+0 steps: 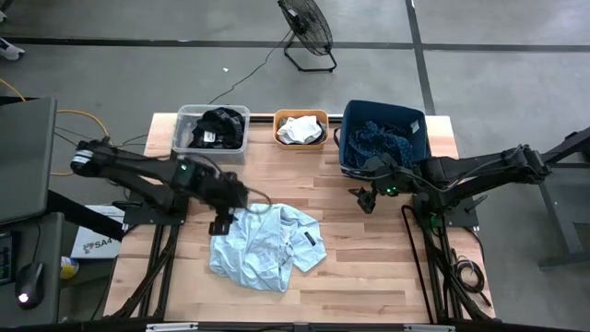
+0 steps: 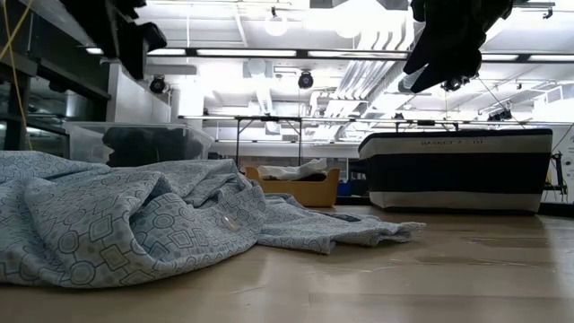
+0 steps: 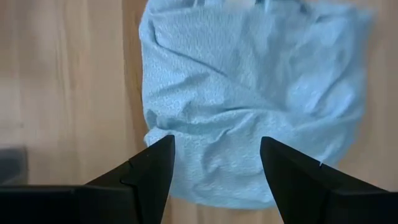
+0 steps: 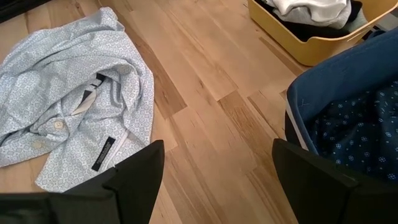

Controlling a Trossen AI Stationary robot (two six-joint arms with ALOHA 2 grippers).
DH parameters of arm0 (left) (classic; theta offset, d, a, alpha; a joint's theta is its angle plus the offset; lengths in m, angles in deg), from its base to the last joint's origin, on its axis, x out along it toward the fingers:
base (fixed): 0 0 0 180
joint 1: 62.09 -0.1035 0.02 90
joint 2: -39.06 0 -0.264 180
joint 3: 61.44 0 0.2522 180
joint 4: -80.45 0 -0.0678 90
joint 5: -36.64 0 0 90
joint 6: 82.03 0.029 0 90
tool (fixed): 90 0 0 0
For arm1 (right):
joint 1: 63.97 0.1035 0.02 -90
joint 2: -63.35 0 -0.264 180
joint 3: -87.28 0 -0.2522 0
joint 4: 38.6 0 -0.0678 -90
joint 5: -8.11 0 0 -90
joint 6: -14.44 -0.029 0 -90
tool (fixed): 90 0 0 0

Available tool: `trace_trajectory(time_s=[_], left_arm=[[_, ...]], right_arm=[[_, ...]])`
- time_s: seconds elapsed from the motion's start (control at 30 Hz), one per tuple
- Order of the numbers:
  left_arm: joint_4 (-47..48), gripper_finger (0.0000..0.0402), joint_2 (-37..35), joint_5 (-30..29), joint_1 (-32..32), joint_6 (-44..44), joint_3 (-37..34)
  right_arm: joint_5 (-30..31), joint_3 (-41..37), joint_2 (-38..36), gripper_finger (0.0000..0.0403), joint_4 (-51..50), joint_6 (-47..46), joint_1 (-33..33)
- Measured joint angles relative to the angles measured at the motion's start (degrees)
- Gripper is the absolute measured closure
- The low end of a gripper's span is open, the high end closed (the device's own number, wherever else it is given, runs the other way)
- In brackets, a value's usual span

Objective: Pick & Place Cloths
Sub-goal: Put the white patterned shirt into the blue bin

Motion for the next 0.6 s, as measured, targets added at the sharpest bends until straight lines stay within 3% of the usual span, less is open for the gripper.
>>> trace_trajectory(time_s=[0.23,0.4,0.6], left_arm=[[-1.28,0.0169,8.08,-3.47,5.23,3.69,-0.02],[-8.73,0.0168,13.61,-2.48,5.13,2.50,0.01],[-12.14,0.0118,20.31,-0.17,5.19,1.98,-0.01]], right_arm=[[0.00,0.00,0.00,0.0114,-0.01,0.01,0.00],[0.00,0.00,0.00,0.0114,0.02,0.01,-0.02],[-0.31,0.00,0.02,0.0114,-0.06,0.01,0.00]])
